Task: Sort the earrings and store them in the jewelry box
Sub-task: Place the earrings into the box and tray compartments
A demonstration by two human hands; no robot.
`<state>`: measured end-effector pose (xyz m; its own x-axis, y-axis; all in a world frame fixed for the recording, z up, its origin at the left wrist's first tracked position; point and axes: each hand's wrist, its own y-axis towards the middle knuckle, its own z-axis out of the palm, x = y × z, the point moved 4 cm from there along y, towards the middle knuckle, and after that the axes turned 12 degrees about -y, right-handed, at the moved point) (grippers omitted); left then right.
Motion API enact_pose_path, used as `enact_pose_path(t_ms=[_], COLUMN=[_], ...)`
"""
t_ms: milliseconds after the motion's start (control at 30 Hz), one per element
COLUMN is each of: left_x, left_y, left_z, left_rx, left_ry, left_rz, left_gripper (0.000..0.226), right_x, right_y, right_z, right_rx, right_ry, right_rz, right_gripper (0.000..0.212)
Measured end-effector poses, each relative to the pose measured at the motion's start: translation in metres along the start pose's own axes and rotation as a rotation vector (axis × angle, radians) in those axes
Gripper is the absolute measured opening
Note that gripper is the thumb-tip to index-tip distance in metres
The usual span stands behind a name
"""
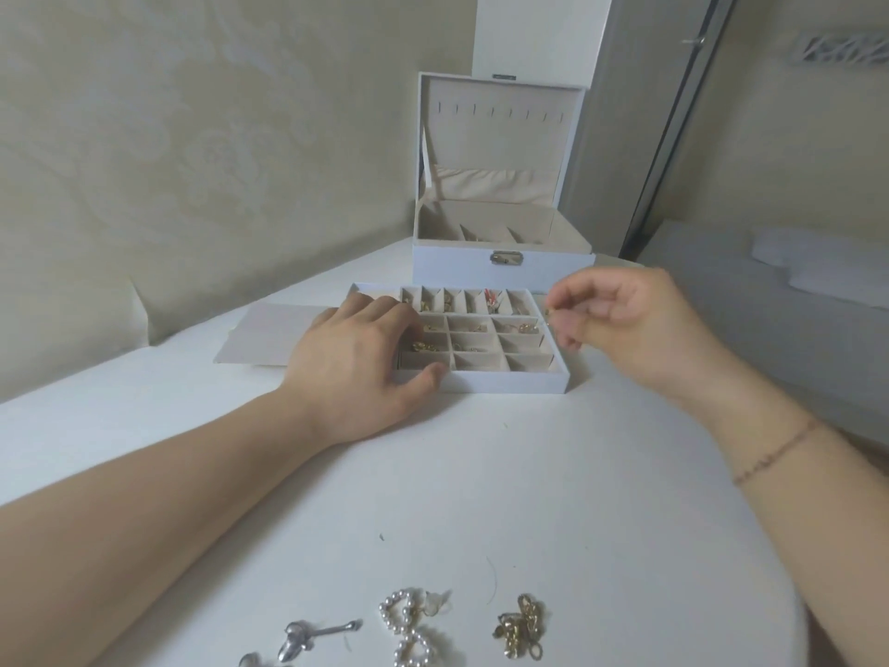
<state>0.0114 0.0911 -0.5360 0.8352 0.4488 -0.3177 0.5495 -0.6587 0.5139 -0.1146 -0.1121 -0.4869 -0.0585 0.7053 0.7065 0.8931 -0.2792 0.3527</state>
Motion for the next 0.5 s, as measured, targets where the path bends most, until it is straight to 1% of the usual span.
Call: enact_pose_path(t_ms=[100,167,233,333,500], left_x=[0.001,0.001,0.001,0.001,0.000], left_y=[0.000,0.000,0.000,0.001,0.001], left_z=[0.000,0.001,0.001,0.001,0.000], left_rx=[0.006,0.011,0.014,0.014,0.011], left_ry=[-0.003,-0.001,0.003,-0.005,-0.031], left_rz=[-0.004,-0.007,-0.008,-0.011,-0.029], left_gripper=[0.056,0.057,0.055,0.054,0.056], right_x=[-0.007,-0.017,-0.027,-0.035,-0.038], right_y=[0.023,0.025,0.023,0.021,0.015], right_z=[0.014,0.024,0.031,0.036,0.036], right_rx=[-0.103,-0.144,-0.132,-0.108,-0.069], right_ry=[-0.120,-0.172,-0.248,-0.291,-0.459], right_rz=[0.006,0.026,0.038,0.041,-0.001], right_gripper=[0.018,0.018,0.022,0.022,0.011])
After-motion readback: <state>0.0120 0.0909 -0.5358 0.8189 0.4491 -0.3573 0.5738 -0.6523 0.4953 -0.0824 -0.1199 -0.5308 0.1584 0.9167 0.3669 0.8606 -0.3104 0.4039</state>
